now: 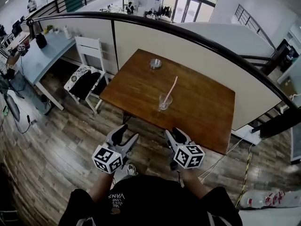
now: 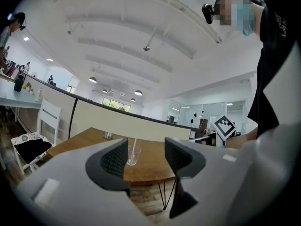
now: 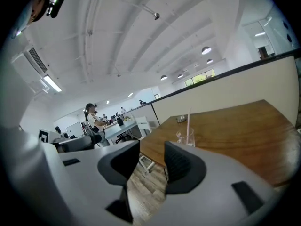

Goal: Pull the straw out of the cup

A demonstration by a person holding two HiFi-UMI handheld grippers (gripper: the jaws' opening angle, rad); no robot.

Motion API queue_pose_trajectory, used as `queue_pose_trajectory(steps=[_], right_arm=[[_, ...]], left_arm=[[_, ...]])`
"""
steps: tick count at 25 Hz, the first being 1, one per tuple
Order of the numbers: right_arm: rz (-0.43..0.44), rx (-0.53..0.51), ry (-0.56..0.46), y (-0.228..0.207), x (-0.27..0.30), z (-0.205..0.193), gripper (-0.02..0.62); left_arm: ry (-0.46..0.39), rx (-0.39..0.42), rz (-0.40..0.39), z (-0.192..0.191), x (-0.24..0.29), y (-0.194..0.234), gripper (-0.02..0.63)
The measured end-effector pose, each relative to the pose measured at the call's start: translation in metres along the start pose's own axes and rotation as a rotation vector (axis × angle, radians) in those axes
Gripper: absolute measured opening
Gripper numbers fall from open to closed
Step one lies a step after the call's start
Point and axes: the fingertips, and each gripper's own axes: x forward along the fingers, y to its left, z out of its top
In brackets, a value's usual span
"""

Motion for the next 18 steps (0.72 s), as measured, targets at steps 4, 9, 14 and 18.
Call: queue_pose_trajectory(steps=[4,9,14,18], right_arm=[[-0.046,0.023,-0.020,0.005,0.013,0.000,0.132],[-0.106,0.052,-0.032,0.011,0.027,-0.008,0.132],[-0.154,0.064,-0.043,0.013,0.035,-0.013,0.132],[-0.176,0.074,-0.038,0.011,0.041,-0.015,0.132]], left_arm=[[0.018,-0.003,-0.049,0.001,0.003,0.019,0.229],[0.049,-0.004,-0.110,-0.003,0.007,0.042,0.229],[0.055,-0.015,-0.132,-0.006,0.009,0.061,0.229],[0.064,-0.026,-0.154,-0.007,0.013,0.068,0.229]])
